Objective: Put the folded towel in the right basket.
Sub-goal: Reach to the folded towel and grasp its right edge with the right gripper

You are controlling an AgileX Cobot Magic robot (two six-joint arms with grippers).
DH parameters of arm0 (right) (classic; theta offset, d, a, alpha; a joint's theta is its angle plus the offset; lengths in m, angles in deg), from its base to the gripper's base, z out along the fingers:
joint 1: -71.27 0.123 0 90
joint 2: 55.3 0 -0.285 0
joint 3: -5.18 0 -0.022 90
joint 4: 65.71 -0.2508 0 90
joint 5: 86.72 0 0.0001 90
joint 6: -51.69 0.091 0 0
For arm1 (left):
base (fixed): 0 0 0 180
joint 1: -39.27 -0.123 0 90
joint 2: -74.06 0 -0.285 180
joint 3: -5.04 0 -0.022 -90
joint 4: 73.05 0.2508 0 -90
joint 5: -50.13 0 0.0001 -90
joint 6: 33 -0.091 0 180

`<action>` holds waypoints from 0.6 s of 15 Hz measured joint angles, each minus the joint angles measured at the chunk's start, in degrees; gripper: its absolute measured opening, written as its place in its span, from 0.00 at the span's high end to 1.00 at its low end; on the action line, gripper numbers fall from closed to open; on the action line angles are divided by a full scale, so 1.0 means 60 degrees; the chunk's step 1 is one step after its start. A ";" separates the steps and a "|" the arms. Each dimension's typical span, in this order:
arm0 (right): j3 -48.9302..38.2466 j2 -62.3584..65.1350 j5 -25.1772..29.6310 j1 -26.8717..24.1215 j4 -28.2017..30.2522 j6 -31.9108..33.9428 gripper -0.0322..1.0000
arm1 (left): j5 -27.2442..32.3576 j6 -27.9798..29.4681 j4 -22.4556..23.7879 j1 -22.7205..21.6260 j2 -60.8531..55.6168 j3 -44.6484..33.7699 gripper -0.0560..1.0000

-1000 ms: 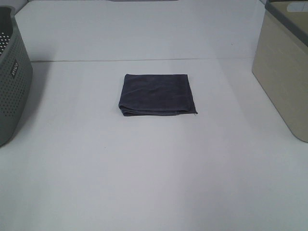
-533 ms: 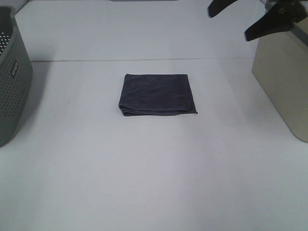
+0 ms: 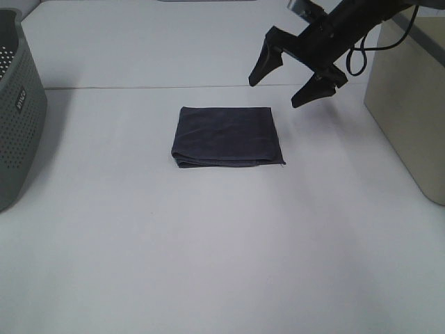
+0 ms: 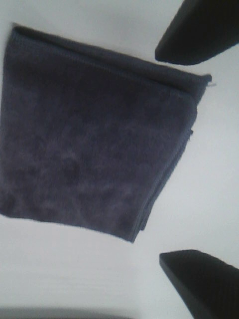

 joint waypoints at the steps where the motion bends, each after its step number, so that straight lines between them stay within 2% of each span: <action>1: 0.0086 -0.0277 0.0010 0.0000 0.0258 0.0153 0.03 | 0.0000 0.0000 0.0000 0.0000 0.0000 0.0000 0.01; 5: 0.0115 -0.0917 -0.0201 0.0000 0.0621 0.0248 0.03 | 0.0000 0.0000 0.0000 0.0000 0.0000 0.0000 0.01; 9: 0.0124 -0.1366 -0.0926 0.0000 0.0563 0.0267 0.03 | 0.0000 0.0000 0.0000 0.0000 0.0000 0.0000 0.01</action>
